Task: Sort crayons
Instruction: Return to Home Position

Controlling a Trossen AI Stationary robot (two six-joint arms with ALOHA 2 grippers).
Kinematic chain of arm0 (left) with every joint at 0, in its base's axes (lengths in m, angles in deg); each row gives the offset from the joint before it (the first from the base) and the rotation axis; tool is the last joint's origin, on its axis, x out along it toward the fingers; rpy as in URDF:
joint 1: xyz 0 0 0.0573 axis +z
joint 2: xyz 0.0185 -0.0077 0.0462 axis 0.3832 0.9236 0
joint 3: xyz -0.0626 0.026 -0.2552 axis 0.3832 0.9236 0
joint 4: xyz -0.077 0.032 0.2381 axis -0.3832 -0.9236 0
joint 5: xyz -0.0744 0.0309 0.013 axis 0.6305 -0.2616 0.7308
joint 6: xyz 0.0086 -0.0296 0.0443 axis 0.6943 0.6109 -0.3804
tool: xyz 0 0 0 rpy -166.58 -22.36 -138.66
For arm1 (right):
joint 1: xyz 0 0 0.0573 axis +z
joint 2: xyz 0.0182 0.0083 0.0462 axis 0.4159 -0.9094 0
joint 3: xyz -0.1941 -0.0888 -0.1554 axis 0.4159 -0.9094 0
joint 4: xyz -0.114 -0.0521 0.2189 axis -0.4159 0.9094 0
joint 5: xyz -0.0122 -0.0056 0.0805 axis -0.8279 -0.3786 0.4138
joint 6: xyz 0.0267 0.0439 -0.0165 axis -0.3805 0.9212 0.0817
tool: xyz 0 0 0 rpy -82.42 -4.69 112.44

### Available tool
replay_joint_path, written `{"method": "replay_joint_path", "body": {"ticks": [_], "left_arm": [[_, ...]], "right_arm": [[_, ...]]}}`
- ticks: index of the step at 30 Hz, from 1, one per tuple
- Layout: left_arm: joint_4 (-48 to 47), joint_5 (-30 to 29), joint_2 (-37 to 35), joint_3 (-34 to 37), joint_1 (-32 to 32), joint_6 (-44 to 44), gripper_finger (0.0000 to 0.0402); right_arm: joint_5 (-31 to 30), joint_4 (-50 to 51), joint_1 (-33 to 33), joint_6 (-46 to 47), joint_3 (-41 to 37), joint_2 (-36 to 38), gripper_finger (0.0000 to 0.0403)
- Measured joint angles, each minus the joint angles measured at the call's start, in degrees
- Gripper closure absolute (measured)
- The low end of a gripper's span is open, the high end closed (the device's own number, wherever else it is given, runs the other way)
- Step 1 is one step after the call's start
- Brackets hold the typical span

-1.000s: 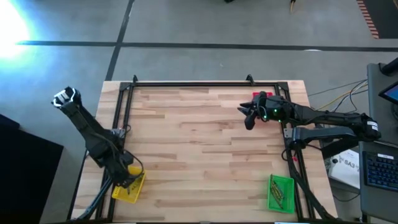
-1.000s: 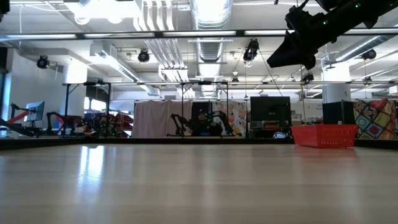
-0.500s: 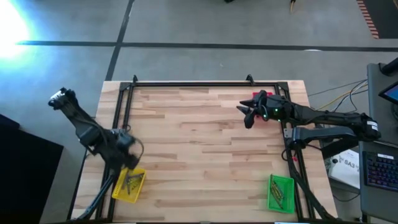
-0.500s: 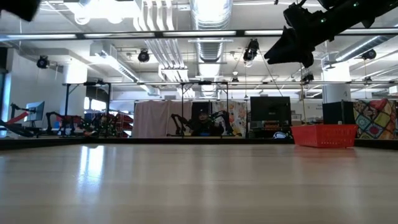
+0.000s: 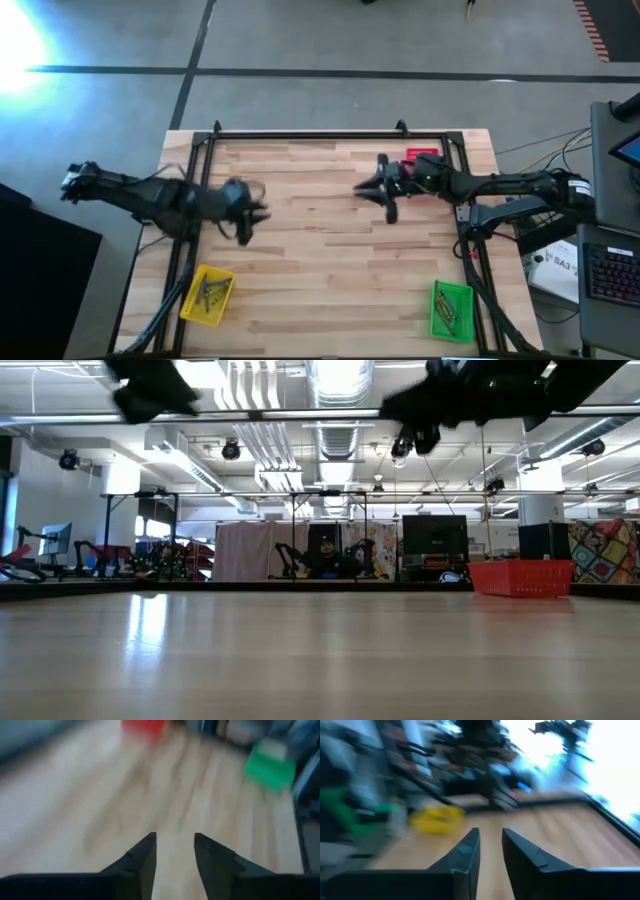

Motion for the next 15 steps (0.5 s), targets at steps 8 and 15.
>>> {"method": "replay_joint_path", "body": {"ticks": [8, 15], "left_arm": [[23.4, 2.9, -3.8, 0.1, 7.7, -30.7, 0.0330], [43.1, 2.3, -13.6, 19.9, 6.3, -33.9, 0.0353]], "right_arm": [[8.9, -2.1, 0.1, 0.7, -2.4, 7.8, 0.0364], [-13.8, 14.2, 2.0, -2.2, -5.4, 22.7, 0.0384]]}}
